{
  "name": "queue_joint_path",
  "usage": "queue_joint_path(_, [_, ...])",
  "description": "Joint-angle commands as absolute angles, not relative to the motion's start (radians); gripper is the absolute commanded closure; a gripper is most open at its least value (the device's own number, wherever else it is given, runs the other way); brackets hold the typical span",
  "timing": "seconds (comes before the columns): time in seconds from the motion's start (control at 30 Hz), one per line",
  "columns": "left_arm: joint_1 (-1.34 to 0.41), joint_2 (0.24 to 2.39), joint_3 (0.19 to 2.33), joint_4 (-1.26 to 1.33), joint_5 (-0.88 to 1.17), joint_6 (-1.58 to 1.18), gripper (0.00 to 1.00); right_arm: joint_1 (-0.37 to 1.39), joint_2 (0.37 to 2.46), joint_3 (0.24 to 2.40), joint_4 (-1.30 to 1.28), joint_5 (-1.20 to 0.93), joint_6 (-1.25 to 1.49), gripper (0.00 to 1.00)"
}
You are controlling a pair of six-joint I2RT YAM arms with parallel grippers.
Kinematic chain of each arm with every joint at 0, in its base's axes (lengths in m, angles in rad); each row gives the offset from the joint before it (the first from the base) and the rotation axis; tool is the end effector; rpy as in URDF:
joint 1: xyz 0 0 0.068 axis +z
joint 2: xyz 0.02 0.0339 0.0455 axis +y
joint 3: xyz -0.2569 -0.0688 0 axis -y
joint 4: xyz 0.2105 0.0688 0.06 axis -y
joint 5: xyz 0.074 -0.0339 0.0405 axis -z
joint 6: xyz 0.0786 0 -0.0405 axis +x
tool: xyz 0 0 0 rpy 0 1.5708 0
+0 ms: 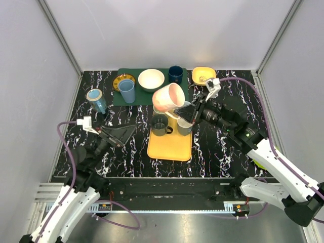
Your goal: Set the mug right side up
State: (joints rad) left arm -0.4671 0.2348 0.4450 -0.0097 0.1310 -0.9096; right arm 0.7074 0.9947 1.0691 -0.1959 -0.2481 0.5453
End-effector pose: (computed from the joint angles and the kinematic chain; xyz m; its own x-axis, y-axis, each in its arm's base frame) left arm 0.0957 -0.0598 0.3061 -0.3334 -0.7082 -0.6223 0.4847 0.4374 -0.7575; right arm 0.1658 0.1671 0.3862 -0.5016 0.2326 -0.8332 -0.6492 0.5353 0.5403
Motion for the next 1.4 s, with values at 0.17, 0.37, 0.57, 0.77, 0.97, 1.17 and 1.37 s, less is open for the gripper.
queue_joint_path(0.17, [-0.488, 0.552, 0.316, 0.831, 0.428, -1.218, 0.01, 0.699, 1.012, 0.988, 0.443, -0.581, 0.923, 1.0])
queue_joint_path(0.37, [-0.596, 0.709, 0.425, 0.928, 0.414, -1.154, 0.01, 0.699, 1.058, 0.959, 0.584, -0.597, 1.02, 1.0])
queue_joint_path(0.57, [-0.664, 0.788, 0.471, 0.996, 0.394, -1.095, 0.09, 0.698, 1.089, 0.922, 0.662, -0.572, 1.077, 1.0])
queue_joint_path(0.77, [-0.69, 0.837, 0.514, 1.003, 0.37, -1.052, 0.17, 0.699, 1.098, 0.904, 0.689, -0.557, 1.092, 1.0])
queue_joint_path(0.97, [-0.69, 0.877, 0.545, 1.044, 0.327, -1.051, 0.3, 0.701, 1.095, 0.896, 0.68, -0.566, 1.085, 1.0])
queue_joint_path(1.17, [-0.69, 0.914, 0.569, 1.095, 0.275, -1.091, 0.51, 0.713, 1.074, 0.877, 0.617, -0.571, 1.02, 1.0])
queue_joint_path(1.37, [-0.69, 0.94, 0.587, 1.131, 0.229, -1.144, 0.5, 0.726, 1.046, 0.848, 0.551, -0.561, 0.945, 1.0])
